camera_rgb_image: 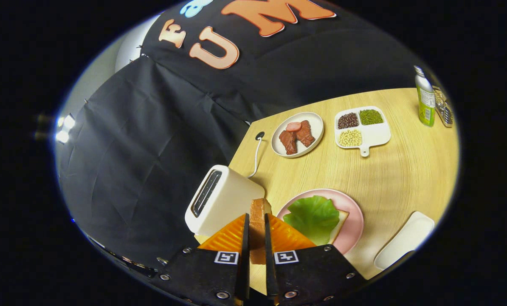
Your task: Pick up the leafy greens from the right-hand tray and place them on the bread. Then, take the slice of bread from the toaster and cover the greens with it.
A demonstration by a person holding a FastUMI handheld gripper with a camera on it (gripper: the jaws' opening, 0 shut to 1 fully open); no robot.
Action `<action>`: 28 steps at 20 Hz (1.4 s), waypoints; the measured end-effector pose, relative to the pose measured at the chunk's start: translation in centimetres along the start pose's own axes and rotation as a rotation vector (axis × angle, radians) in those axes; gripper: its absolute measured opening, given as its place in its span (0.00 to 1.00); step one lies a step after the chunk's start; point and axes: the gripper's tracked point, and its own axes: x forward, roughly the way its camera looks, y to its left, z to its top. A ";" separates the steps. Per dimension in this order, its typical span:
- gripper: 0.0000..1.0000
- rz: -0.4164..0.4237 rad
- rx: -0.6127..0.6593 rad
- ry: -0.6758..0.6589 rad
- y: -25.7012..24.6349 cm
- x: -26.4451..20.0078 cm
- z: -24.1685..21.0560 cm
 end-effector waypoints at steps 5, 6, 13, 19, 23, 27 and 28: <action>0.16 0.020 0.050 0.017 -2.1 0.6 -1.6; 0.16 0.022 0.064 0.017 -2.6 0.8 -1.9; 0.16 0.058 0.134 0.022 -5.5 1.9 -3.0; 0.16 0.084 0.132 0.026 -6.4 3.2 -3.8; 0.16 0.019 0.071 0.016 -8.2 3.6 -4.3; 0.16 -0.023 0.008 0.005 -8.7 3.5 -4.5; 0.16 -0.033 -0.005 0.002 -8.9 3.5 -4.6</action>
